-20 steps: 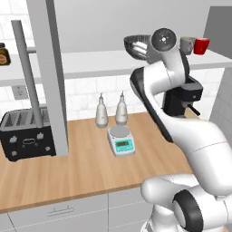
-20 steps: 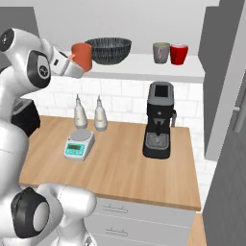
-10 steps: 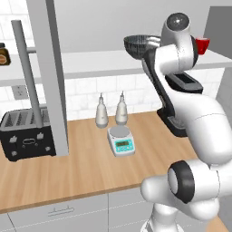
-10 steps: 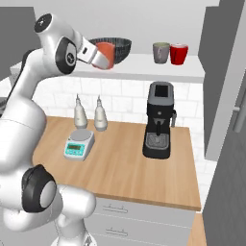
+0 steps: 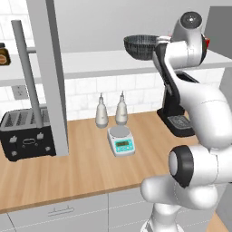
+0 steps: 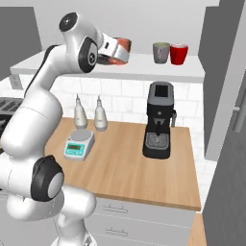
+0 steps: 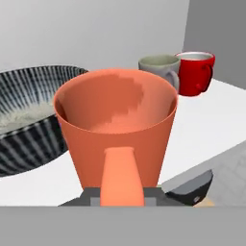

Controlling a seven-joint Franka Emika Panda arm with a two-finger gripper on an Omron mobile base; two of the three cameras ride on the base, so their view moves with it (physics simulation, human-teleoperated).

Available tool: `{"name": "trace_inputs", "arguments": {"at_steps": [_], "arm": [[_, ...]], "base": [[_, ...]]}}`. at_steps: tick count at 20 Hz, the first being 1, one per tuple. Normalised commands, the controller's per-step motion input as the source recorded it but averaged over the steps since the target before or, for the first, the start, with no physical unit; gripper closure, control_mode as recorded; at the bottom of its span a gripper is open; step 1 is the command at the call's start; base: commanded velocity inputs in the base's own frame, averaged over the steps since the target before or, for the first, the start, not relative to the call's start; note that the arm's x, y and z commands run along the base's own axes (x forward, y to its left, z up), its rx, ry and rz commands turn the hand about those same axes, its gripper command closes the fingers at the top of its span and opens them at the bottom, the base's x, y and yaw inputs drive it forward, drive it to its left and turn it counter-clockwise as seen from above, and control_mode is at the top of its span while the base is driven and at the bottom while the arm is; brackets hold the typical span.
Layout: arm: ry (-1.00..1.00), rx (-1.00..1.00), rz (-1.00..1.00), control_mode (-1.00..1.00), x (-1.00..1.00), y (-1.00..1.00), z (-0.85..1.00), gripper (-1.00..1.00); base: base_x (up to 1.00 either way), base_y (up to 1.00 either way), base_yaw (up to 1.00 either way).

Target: Gather all objects into one cabinet and sort the glasses and bowls to opposite sides.

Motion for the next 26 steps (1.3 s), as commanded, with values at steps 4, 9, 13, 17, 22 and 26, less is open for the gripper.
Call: {"name": "trace_inputs", "arguments": {"at_steps": [4, 9, 13, 17, 22, 26], "arm": [[-0.09, -0.09, 0.21, -1.0, 0.04, -0.55, -0.04, 1.0], [-0.08, -0.07, 0.2, -1.0, 0.04, -0.58, -0.1, 1.0], [-0.03, -0.05, 0.17, -1.0, 0.1, -0.52, -0.16, 1.0], [0.0, 0.0, 0.13, -1.0, 0.36, -0.29, -0.03, 1.0], [0.02, 0.0, 0.09, -1.0, 0.43, -0.01, 0.0, 1.0], [0.12, 0.0, 0.01, -1.0, 0.51, 0.0, 0.0, 1.0]], "base": [[0.0, 0.0, 0.0], [0.0, 0.0, 0.0], [0.0, 0.0, 0.0], [0.0, 0.0, 0.0], [0.0, 0.0, 0.0], [0.0, 0.0, 0.0]]}}
